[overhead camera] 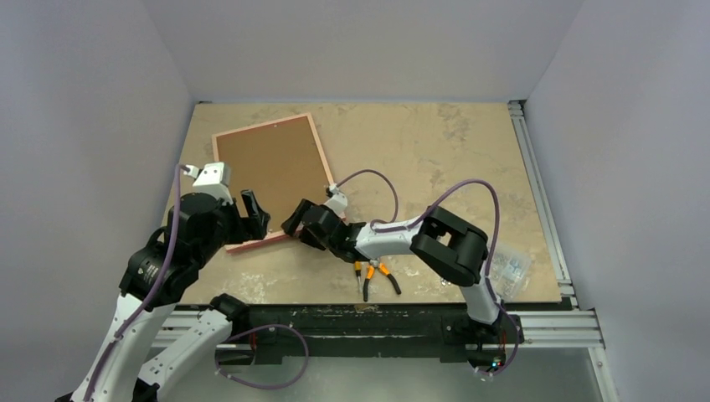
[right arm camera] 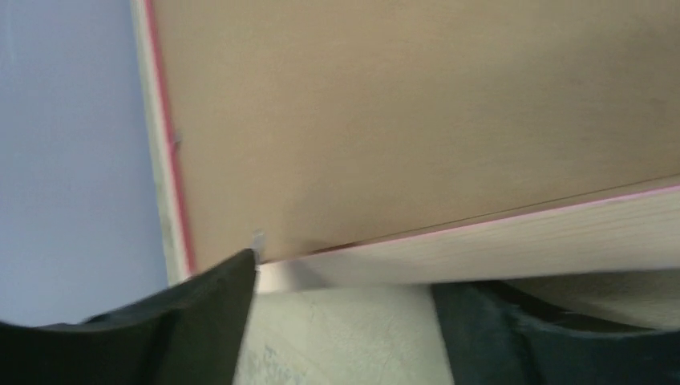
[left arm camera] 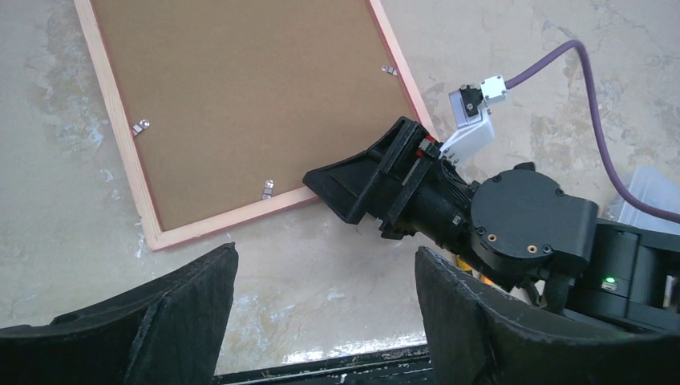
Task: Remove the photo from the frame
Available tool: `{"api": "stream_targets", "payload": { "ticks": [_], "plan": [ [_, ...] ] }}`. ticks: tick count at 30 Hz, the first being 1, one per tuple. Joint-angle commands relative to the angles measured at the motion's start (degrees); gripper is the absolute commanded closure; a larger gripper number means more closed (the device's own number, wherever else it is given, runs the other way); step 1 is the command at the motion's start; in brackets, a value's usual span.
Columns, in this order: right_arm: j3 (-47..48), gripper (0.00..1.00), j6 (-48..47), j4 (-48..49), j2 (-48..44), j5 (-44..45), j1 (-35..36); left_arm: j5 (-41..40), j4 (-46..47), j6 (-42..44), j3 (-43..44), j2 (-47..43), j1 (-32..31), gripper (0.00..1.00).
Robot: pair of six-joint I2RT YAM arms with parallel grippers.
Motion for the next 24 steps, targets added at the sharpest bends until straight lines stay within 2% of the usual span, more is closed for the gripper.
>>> {"api": "stream_targets", "payload": {
  "ticks": [1,3,6,10,12,15,19,22,24],
  "plan": [
    [3.28,0.06,-7.41,-13.56,-4.55,-5.42,0.73,-1.07,2.44,1.41,0.92,1.50,-0.20,0.21],
    [3.32,0.02,-8.39,-17.21,-5.86,-6.34,0.78,-1.19,2.67,1.47,0.93,2.12,-0.21,0.21],
    [1.40,0.02,-11.53,-20.10,-8.73,-7.34,0.81,-0.75,2.98,1.60,0.86,2.66,-0.20,0.21],
    [1.87,0.01,-22.12,-26.65,-12.82,-9.97,1.51,0.93,3.70,1.36,-0.08,3.23,-0.21,0.21],
    [1.13,0.03,-29.28,-31.41,-15.98,-8.24,2.23,3.10,4.58,1.30,-1.00,3.46,-0.22,0.21],
    [-0.83,0.05,-32.57,-43.64,-22.04,-2.20,2.48,6.97,6.49,0.35,-3.02,4.19,-0.21,0.21],
    [-3.73,0.10,-30.82,-59.54,-29.65,6.75,2.49,12.73,9.96,-1.57,-5.65,5.69,-0.22,0.21],
    [-7.89,0.13,-28.31,-62.92,-35.63,5.96,2.44,18.08,13.23,-2.69,-7.44,7.83,-0.30,0.21],
    [-10.29,0.14,-26.31,-61.53,-37.91,2.82,2.39,20.71,15.19,-3.65,-8.26,9.74,-0.26,0.21]
  ]
}}
